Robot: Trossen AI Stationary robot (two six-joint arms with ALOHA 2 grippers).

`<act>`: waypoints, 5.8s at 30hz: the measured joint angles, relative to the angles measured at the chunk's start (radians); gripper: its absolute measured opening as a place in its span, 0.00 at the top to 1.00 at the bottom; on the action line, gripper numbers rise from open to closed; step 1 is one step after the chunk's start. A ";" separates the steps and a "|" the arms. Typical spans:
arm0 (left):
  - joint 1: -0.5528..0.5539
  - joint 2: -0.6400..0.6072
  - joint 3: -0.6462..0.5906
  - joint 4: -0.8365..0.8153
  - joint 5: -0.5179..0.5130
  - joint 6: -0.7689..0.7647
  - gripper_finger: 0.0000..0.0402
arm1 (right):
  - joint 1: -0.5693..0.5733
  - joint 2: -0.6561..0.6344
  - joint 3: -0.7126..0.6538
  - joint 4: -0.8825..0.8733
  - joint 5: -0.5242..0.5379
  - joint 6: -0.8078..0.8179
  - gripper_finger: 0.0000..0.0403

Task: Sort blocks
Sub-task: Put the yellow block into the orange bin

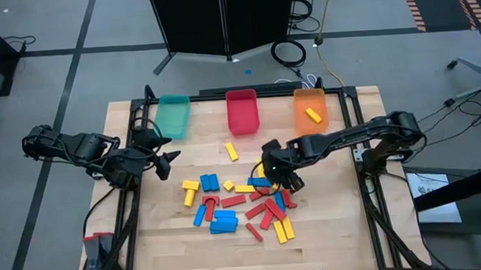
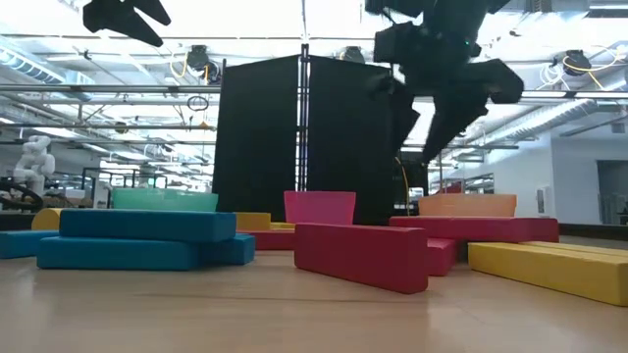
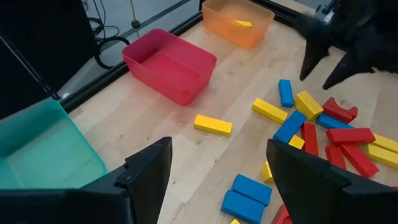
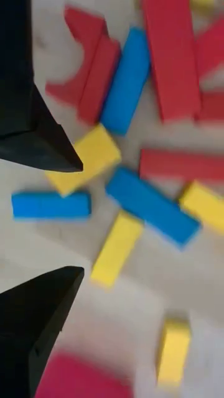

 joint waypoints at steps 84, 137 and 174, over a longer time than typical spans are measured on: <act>0.000 0.000 0.000 -0.017 -0.074 -0.001 0.33 | -0.857 -0.295 -0.242 0.007 0.015 0.922 0.72; 0.000 0.000 -0.001 -0.071 -0.077 -0.030 0.33 | -0.189 0.229 0.460 0.118 -0.137 0.320 0.52; 0.000 0.000 -0.001 -0.148 -0.044 -0.158 0.33 | -0.289 0.553 0.663 0.007 -0.090 0.968 0.35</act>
